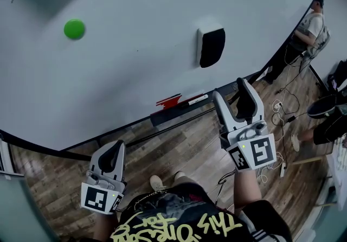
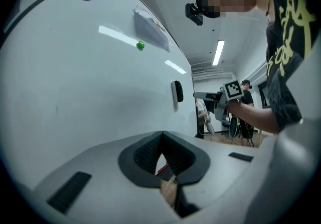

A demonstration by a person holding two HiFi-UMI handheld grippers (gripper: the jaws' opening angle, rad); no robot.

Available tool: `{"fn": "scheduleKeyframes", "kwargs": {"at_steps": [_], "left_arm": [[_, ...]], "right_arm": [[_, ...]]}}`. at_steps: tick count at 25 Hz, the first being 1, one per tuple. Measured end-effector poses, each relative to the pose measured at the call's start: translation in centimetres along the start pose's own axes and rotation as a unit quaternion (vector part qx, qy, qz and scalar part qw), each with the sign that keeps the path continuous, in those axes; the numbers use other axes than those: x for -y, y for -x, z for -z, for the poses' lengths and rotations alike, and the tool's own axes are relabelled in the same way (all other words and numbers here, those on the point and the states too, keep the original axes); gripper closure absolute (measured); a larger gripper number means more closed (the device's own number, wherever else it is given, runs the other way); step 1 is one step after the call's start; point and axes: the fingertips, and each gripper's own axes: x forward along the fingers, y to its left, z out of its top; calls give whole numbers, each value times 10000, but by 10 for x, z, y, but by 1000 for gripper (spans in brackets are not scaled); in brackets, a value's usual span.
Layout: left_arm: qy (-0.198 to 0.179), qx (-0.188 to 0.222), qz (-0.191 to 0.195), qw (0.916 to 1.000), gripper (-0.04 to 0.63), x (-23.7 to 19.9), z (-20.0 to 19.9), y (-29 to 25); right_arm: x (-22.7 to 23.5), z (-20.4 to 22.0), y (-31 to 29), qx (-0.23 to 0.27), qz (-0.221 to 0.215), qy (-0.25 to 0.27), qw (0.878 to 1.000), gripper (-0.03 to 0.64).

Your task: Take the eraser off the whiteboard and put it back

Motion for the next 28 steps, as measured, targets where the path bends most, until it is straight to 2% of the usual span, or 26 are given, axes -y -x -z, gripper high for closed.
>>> {"fn": "scheduleKeyframes", "kwargs": {"at_steps": [4, 17, 25, 28], "left_arm": [[226, -57, -114, 9997, 588, 0, 2, 1], [75, -38, -257, 9996, 588, -6, 2, 2], [167, -6, -381, 9991, 588, -7, 1, -2], [355, -25, -464, 9983, 588, -8, 1, -4]], "right_arm": [[4, -6, -7, 65, -7, 71, 10000, 352], [10, -23, -31, 231, -113, 277, 9993, 337], [7, -15, -49, 64, -385, 475, 9981, 337], [8, -12, -56, 39, -419, 472, 9980, 337]]}}
